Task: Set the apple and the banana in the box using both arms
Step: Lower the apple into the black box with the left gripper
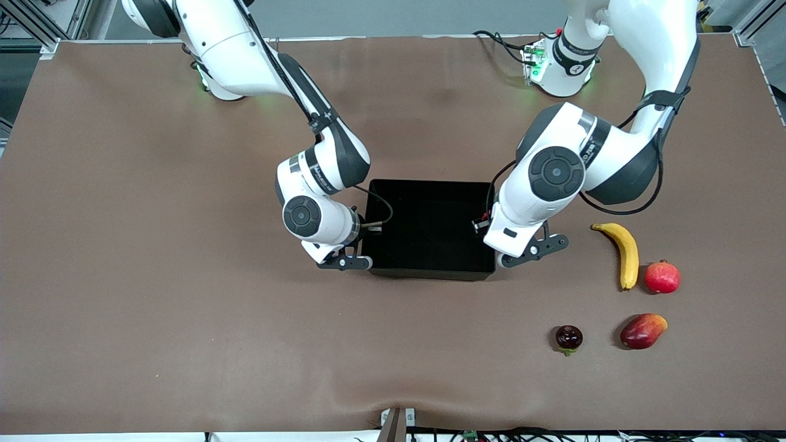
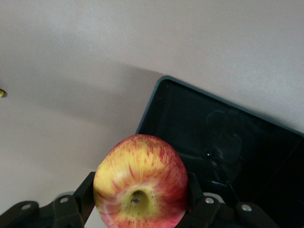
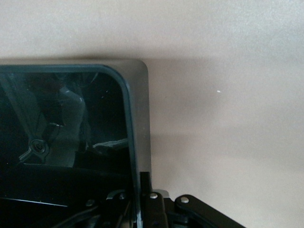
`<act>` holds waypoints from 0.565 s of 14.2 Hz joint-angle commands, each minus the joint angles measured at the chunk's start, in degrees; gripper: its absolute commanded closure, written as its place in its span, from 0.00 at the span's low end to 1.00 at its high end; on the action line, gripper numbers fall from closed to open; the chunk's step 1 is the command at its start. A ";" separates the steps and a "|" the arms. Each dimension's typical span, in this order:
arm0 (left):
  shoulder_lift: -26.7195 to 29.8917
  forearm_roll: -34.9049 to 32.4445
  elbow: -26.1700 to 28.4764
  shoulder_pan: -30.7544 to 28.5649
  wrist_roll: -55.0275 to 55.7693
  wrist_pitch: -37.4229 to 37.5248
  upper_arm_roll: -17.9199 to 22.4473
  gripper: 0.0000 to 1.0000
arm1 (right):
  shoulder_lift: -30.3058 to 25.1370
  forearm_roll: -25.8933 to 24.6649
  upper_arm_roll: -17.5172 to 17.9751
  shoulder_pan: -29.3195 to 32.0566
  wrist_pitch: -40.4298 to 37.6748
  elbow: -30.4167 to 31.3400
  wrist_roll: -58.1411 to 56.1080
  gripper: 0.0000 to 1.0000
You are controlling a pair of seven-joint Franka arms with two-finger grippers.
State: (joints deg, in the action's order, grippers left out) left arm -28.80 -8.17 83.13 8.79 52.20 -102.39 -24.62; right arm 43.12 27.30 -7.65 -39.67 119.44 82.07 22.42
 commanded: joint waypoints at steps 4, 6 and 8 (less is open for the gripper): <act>-3.37 -0.88 -1.48 2.28 4.57 0.27 -0.08 1.00 | 1.18 1.97 -0.96 -1.38 1.93 -1.92 0.26 1.00; -4.07 -0.88 -1.48 2.37 4.75 -1.31 -0.08 1.00 | 1.18 1.97 -1.40 -1.38 1.93 -1.92 0.00 0.82; -4.25 -0.80 -1.48 2.37 4.84 -2.37 -0.08 1.00 | 1.18 1.88 -1.49 -1.46 2.46 -1.83 -0.27 0.61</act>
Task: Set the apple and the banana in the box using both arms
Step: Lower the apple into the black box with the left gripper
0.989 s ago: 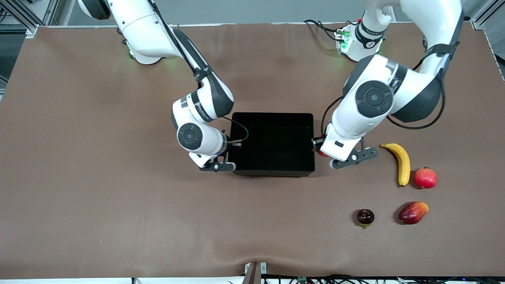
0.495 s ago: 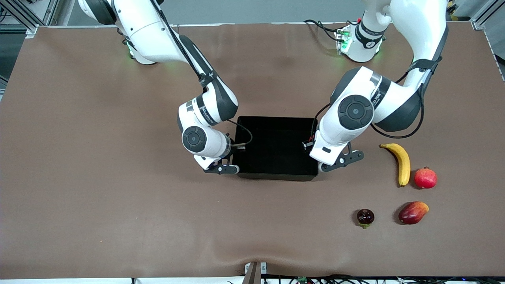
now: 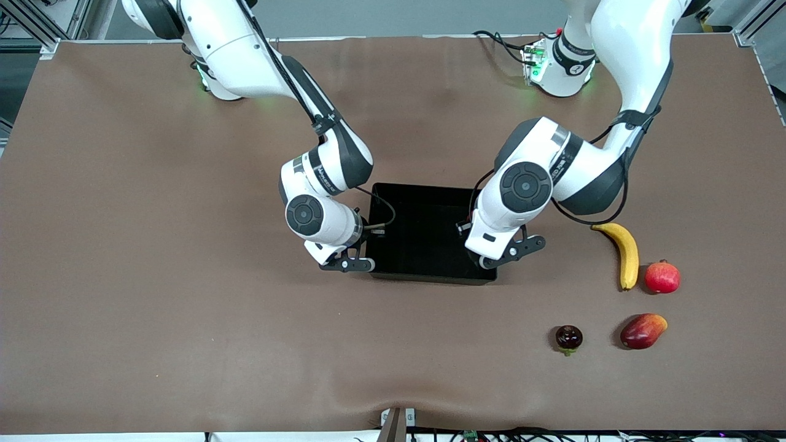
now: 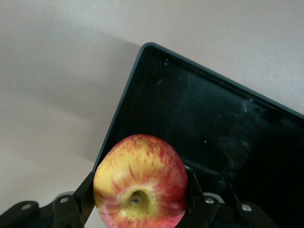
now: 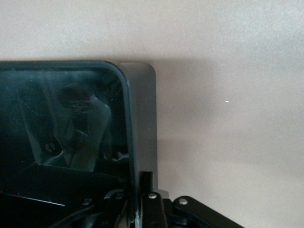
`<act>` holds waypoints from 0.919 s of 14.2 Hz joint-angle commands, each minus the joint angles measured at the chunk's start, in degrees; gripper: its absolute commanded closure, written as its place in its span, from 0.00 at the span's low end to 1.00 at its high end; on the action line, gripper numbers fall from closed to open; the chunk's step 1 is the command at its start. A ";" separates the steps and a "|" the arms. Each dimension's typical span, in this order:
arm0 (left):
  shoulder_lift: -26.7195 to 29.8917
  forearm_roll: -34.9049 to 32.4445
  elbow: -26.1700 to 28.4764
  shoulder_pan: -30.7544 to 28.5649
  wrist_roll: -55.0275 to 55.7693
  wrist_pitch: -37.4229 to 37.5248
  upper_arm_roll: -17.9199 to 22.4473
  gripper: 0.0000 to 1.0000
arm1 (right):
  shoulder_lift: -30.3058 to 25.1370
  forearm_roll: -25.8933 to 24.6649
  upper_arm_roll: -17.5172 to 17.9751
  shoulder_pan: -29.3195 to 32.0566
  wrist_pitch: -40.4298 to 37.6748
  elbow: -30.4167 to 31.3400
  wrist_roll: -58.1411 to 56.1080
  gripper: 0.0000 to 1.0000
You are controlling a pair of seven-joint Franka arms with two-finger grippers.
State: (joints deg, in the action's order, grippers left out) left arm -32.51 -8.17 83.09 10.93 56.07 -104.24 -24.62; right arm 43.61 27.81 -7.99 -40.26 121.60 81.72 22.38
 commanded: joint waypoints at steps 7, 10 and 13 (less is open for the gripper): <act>-3.17 -1.06 -1.52 1.46 3.51 -4.38 -0.08 1.00 | -0.98 0.40 -2.30 -0.43 0.65 -1.38 -0.93 0.00; -5.10 -1.23 -1.44 2.87 6.05 -6.15 0.27 1.00 | -6.58 -1.53 -2.56 2.81 -2.05 -0.60 -4.27 0.00; -7.21 -2.28 0.05 2.96 10.27 -6.15 0.98 1.00 | -14.40 -9.77 -2.47 5.89 -12.76 -0.59 -4.10 0.00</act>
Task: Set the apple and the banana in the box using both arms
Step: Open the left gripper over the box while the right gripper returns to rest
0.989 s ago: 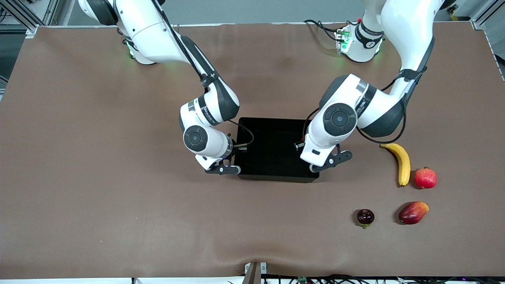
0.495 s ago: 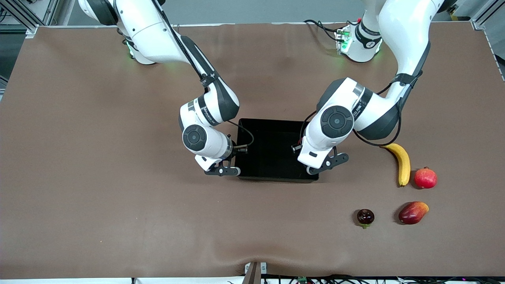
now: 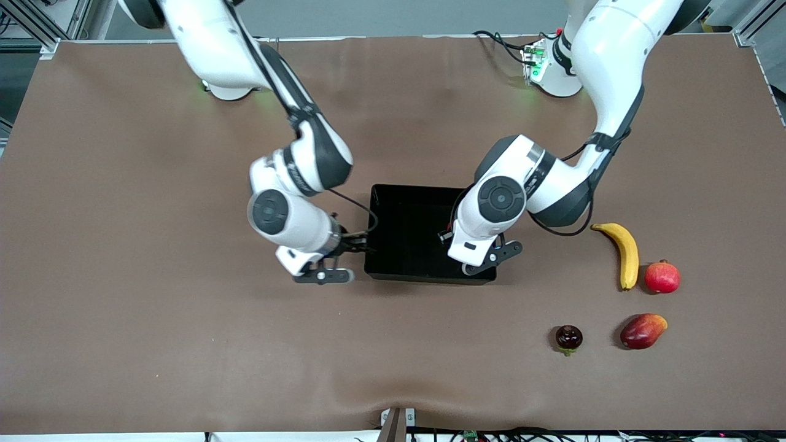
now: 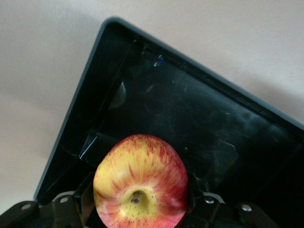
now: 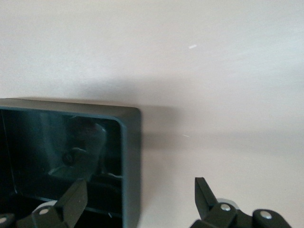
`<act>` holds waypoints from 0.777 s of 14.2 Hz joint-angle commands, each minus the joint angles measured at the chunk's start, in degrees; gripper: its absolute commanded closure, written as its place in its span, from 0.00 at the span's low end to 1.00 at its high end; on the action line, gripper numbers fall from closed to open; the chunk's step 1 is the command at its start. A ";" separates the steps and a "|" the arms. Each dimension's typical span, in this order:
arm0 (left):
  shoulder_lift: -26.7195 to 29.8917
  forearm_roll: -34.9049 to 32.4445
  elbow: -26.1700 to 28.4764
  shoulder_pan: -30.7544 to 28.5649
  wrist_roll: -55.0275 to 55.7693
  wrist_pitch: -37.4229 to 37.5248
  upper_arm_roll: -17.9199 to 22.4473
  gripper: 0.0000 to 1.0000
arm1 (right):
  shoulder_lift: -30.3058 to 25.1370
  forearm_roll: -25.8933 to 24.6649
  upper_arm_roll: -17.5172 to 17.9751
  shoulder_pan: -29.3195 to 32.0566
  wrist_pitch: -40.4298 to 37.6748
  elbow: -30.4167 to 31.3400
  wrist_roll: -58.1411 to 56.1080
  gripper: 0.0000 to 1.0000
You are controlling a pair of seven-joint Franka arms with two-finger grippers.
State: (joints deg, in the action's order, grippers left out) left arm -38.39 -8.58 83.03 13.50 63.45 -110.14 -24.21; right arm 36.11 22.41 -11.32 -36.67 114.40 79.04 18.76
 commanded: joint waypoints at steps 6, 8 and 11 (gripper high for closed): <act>-2.30 -3.11 4.15 0.30 8.10 -2.17 0.65 1.00 | -21.85 -8.70 1.56 11.34 -23.85 1.65 -0.39 0.00; -2.22 -3.11 6.61 0.30 8.27 -5.76 0.65 1.00 | -25.89 -10.53 5.32 17.30 -26.07 1.73 -0.39 0.00; -1.95 -4.68 10.83 -0.05 8.36 -10.25 0.65 1.00 | -29.59 -18.61 17.25 30.21 -29.58 1.56 -1.00 0.00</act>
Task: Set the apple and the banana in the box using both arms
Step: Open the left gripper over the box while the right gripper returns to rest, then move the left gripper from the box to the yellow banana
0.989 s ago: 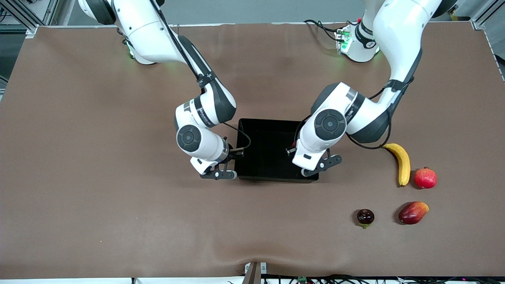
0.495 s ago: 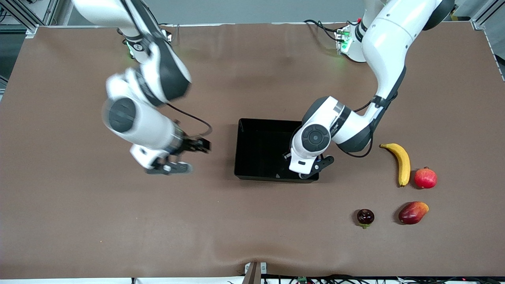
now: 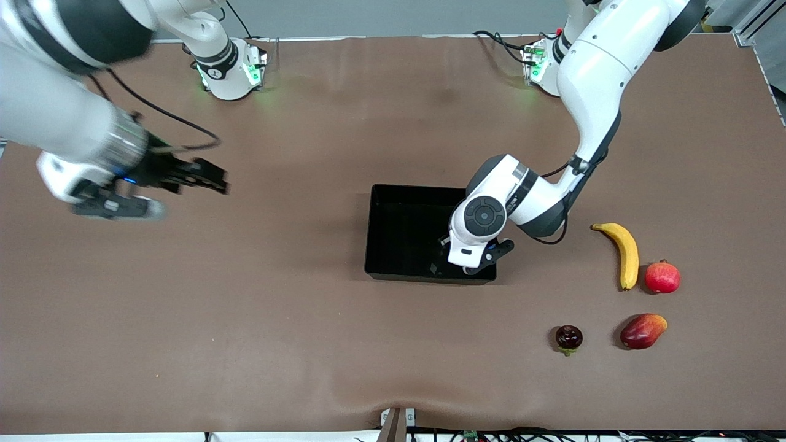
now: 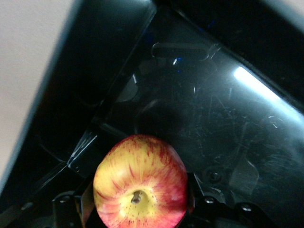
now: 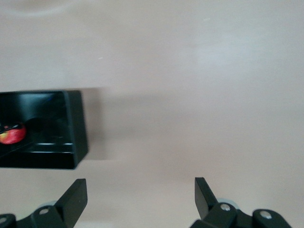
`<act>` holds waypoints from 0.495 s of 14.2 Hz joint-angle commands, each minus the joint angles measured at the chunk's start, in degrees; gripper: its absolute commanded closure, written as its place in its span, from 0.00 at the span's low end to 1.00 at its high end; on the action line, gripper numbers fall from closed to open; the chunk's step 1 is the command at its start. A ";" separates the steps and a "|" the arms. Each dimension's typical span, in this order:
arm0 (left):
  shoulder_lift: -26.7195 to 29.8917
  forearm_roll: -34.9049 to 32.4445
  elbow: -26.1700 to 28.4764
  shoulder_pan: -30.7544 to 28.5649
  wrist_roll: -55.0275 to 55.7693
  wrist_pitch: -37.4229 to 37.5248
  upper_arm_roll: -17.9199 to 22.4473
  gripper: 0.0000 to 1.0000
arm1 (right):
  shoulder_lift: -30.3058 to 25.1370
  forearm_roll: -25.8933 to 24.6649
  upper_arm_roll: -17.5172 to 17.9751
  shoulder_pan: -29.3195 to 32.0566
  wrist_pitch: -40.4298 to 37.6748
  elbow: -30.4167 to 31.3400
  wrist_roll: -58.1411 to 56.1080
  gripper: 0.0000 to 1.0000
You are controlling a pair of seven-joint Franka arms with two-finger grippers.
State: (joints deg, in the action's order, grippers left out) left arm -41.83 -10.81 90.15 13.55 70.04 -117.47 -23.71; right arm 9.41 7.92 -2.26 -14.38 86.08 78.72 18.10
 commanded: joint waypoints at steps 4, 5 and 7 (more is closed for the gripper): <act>1.23 -4.74 4.86 0.25 3.43 -3.91 0.15 0.36 | -7.29 -4.40 12.37 17.09 -6.44 1.87 -7.16 0.00; 1.32 -6.75 4.69 0.16 3.35 -3.91 0.15 0.00 | -7.91 -4.58 12.37 18.50 -7.23 1.87 -10.16 0.00; 2.01 -9.92 3.72 0.25 3.52 -3.82 0.06 0.00 | -8.79 -5.37 12.20 20.70 -8.12 2.49 -12.99 0.00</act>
State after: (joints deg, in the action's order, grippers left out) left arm -41.54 -17.99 93.33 13.58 72.04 -120.43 -23.79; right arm 2.79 4.15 8.37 3.21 78.27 78.90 8.18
